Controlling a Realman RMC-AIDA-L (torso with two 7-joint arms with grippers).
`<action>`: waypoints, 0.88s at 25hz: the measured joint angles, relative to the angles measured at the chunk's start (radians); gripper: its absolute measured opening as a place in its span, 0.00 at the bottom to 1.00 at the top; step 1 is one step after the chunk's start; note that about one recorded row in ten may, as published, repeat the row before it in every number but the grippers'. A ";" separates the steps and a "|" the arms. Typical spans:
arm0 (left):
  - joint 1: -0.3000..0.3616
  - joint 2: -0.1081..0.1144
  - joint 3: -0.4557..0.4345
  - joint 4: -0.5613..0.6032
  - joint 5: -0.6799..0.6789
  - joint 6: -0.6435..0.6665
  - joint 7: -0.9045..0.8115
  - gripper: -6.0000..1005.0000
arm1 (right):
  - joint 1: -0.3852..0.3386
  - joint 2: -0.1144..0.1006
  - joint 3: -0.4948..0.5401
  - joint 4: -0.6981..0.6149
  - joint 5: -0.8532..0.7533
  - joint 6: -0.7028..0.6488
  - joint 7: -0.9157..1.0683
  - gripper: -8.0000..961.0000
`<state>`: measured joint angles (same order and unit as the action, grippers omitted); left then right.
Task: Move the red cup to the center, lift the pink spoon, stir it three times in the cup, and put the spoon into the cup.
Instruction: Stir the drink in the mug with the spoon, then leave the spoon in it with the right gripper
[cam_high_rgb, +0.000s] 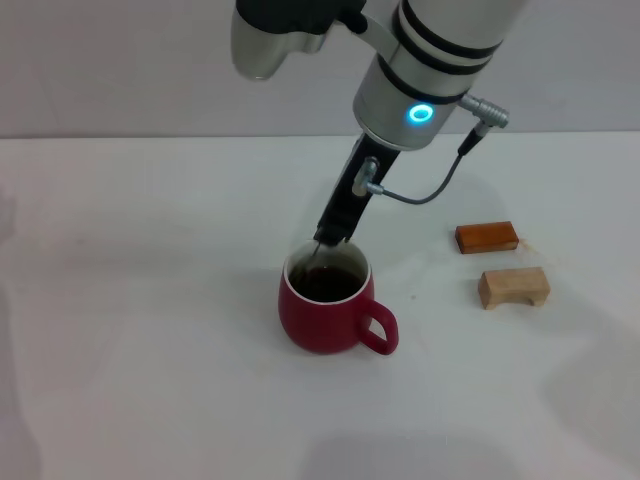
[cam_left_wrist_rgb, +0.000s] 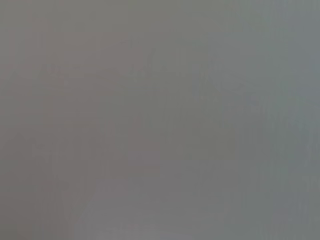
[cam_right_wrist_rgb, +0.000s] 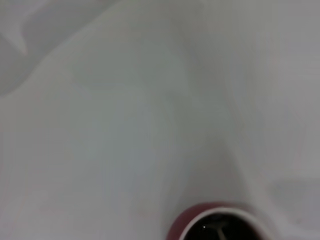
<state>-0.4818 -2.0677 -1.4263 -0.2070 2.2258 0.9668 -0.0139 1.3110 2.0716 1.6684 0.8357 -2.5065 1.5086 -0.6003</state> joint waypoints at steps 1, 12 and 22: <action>0.000 0.000 0.001 0.000 0.000 0.000 0.000 0.84 | 0.003 0.000 -0.003 -0.007 -0.013 -0.010 0.002 0.16; 0.005 0.001 0.003 0.000 0.001 0.003 -0.011 0.84 | 0.004 0.004 -0.028 -0.013 0.050 0.070 0.002 0.16; 0.008 0.001 0.005 0.000 0.000 0.006 -0.011 0.84 | 0.007 0.003 -0.035 -0.007 -0.048 -0.022 0.048 0.16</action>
<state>-0.4740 -2.0669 -1.4212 -0.2070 2.2257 0.9725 -0.0246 1.3176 2.0746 1.6336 0.8287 -2.5543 1.4864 -0.5518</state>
